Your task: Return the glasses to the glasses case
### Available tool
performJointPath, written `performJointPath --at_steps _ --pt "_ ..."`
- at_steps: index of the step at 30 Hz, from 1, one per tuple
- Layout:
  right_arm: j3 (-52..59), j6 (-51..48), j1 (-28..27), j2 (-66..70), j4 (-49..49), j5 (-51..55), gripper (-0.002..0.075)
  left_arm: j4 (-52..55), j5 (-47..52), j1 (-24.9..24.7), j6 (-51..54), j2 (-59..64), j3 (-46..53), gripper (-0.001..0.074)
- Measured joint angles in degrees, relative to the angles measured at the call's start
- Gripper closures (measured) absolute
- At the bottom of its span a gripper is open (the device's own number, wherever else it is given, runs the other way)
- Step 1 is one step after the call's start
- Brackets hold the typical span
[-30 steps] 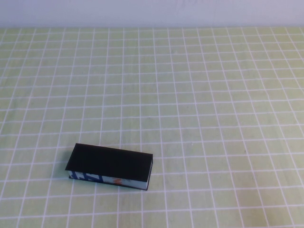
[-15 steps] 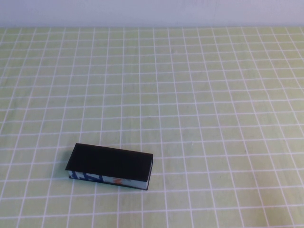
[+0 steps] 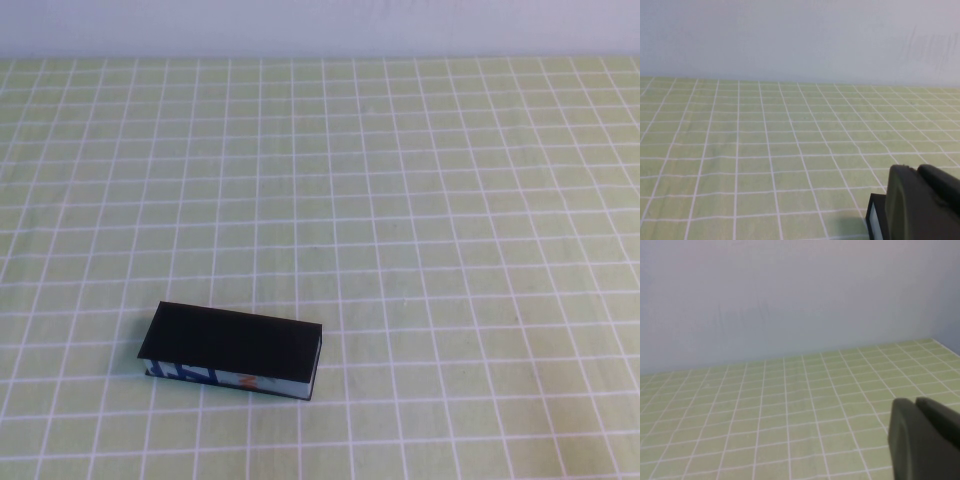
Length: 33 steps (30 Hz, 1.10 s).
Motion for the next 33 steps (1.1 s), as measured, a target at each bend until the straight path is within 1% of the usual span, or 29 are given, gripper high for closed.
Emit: performJointPath --at_steps 7,10,14,18,20,33 --pt "0.00 0.00 0.00 0.00 0.00 0.08 0.0743 0.00 0.00 0.00 0.00 0.00 0.00 0.0736" --pt "0.00 0.00 0.00 0.00 0.00 1.98 0.0743 0.00 0.00 0.00 0.00 0.00 0.00 0.0736" --pt "0.00 -0.11 0.00 0.00 0.00 7.35 0.0743 0.00 0.00 0.00 0.00 0.00 0.00 0.0736" --pt "0.00 -0.30 0.00 0.00 -1.19 15.36 0.0743 0.00 0.00 0.00 0.00 0.00 0.00 0.0736" --pt "0.00 -0.30 0.00 0.00 -1.29 16.83 0.0743 0.00 0.00 0.00 0.00 0.00 0.00 0.0736" --pt "0.00 -0.30 0.00 0.00 -1.29 17.64 0.0743 0.00 0.00 0.00 0.00 0.00 0.00 0.0736"
